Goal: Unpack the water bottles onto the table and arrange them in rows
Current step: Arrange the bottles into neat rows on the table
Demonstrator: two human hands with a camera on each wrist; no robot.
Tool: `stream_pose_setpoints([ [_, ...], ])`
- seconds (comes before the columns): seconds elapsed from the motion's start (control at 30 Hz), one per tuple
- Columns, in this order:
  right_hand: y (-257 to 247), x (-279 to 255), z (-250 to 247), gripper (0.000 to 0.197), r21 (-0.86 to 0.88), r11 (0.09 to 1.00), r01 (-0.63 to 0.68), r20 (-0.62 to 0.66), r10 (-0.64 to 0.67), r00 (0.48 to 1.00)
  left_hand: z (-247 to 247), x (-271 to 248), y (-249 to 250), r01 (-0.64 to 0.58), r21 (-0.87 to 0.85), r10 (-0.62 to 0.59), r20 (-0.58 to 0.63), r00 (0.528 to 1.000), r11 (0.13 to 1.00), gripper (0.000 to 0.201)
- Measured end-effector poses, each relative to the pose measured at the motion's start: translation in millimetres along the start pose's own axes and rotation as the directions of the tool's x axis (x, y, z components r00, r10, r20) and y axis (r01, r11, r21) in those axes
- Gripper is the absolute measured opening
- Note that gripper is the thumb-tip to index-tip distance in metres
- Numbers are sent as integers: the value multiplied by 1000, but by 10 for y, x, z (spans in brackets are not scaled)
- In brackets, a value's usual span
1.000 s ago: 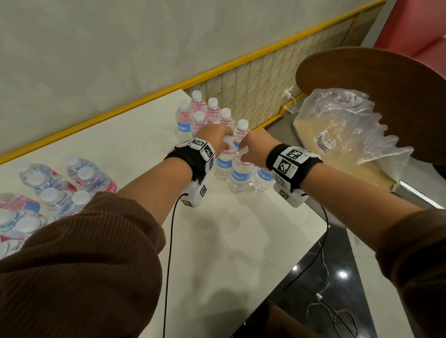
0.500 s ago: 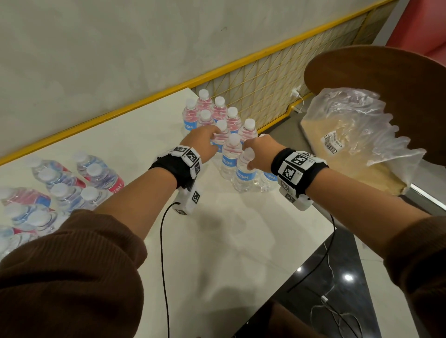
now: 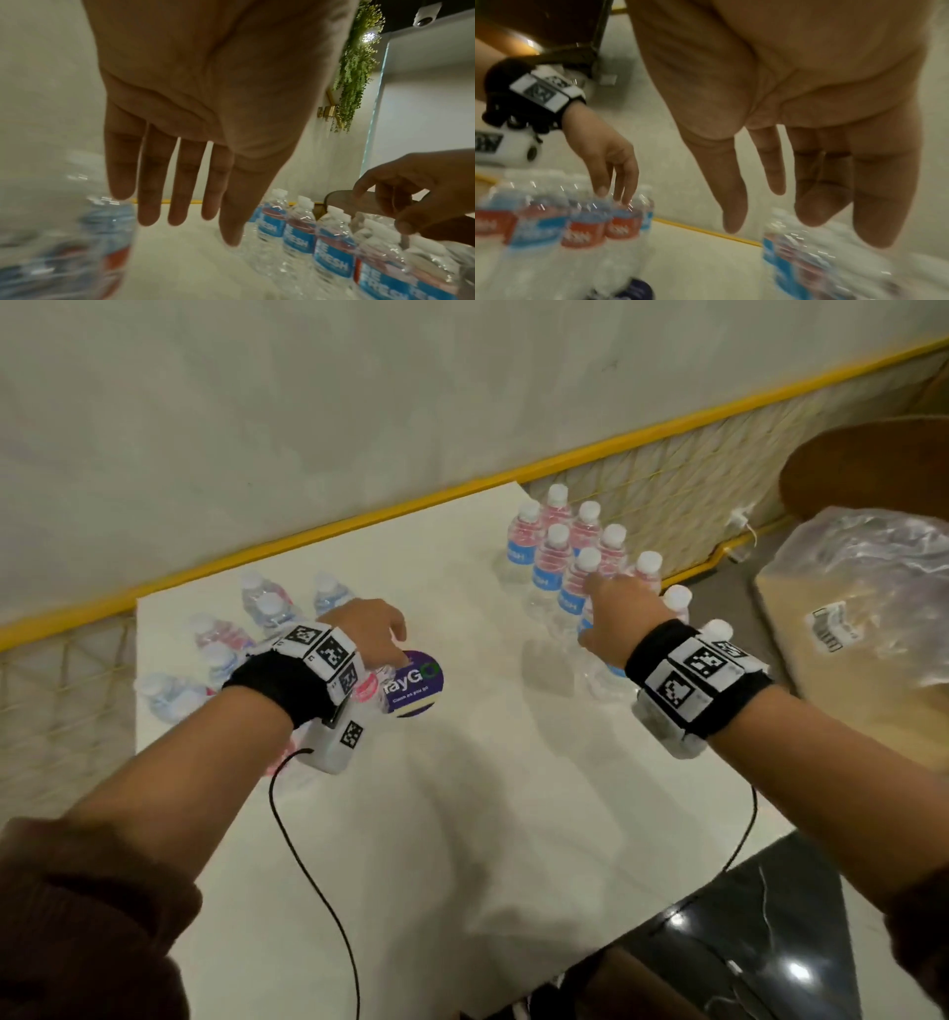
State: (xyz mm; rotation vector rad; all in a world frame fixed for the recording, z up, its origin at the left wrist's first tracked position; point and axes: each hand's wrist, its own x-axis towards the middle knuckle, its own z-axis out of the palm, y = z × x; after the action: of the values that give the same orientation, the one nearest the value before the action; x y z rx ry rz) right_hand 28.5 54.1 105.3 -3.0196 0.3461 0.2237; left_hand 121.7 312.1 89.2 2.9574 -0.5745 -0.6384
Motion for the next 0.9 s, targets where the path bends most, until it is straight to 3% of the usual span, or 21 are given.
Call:
stream_pose_setpoints([
  [0.13,-589,-125,82,38,151,981,124,46,-133,990,30,-363,-348,35,64,-35,7,999,997,46],
  [0.27,-980,-234,197,36,194,967,163,98,-185,978,52,-480,-527,4,95,6,-106,994,996,39],
  [0.33,-1097,-309,237,36,207,964,169,119,-196,973,63,-504,-587,27,141,-12,-104,994,990,42],
  [0.43,-1173,-397,271,37,218,959,183,130,-214,968,107,-465,-579,-9,75,11,-38,999,997,48],
  [0.73,-1077,-544,252,36,254,956,146,133,-184,974,45,-307,-293,-97,-1,97,-90,991,995,21],
  [0.9,-916,-541,268,43,284,953,107,134,-150,980,137,-307,170,-176,-23,173,-98,980,984,20],
])
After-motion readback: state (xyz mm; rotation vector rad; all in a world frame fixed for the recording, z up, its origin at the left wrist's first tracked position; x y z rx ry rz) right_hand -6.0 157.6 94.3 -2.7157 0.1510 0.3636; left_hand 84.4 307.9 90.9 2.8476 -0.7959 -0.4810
